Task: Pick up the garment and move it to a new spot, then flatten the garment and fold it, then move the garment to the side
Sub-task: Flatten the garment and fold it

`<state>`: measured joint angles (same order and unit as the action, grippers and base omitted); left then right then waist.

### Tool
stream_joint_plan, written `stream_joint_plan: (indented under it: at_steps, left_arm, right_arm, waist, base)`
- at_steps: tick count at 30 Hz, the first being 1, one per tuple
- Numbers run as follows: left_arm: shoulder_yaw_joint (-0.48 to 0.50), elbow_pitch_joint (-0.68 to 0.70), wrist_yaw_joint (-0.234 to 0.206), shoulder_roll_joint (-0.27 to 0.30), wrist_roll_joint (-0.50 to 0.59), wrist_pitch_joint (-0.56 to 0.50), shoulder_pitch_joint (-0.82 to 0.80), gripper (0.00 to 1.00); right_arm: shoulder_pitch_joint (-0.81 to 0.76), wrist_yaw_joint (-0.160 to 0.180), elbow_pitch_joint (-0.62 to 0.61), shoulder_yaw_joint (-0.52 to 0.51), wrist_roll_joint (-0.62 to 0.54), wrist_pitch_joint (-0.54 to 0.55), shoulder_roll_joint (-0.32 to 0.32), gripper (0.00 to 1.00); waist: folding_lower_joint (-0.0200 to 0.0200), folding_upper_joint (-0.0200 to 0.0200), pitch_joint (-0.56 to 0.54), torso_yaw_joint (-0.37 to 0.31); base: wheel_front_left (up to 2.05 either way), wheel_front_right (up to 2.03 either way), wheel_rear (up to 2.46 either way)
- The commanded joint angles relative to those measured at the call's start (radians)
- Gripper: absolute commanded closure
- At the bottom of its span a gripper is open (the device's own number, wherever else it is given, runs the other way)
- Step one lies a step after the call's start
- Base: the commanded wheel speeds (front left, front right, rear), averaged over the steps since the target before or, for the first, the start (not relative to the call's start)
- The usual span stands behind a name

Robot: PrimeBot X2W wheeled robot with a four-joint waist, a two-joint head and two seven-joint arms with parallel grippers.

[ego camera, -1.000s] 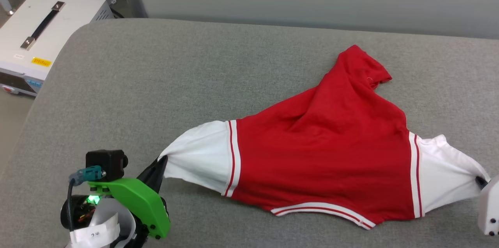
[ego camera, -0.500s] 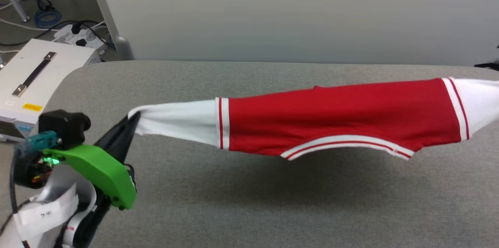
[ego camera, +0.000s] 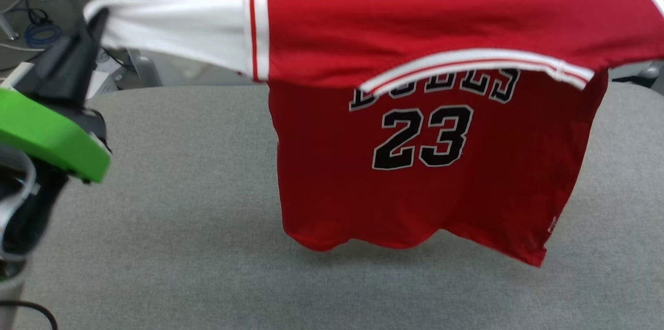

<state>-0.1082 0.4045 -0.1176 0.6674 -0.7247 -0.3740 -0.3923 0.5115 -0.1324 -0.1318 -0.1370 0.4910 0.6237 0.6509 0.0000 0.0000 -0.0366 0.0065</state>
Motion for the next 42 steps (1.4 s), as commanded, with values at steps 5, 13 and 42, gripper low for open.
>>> stream_joint_plan:
  at_steps: [5,13,42]
  left_arm:
    - [0.027,-0.037,0.033,0.049,0.003,-0.006,-0.15,1.0]
    - [-0.005,-0.166,0.099,0.057,-0.002,-0.025,-0.435,1.0]
    - [-0.249,-1.049,0.244,-0.106,0.179,0.298,-1.277,1.0]
  right_arm:
    - [0.157,0.002,0.051,0.025,0.006,-0.029,0.016,1.0]
    - [0.425,0.002,0.139,0.068,-0.011,-0.07,0.025,1.0]
    - [1.142,0.002,0.889,0.246,-0.239,-0.532,-0.204,1.0]
  waist:
    - [0.0,0.0,0.126,-0.013]
    - [0.0,0.0,0.336,-0.001]
    - [0.0,0.0,0.735,-0.003]
  base:
    - [0.0,0.0,0.0]
    - [0.0,0.0,0.0]
    - [0.0,0.0,0.0]
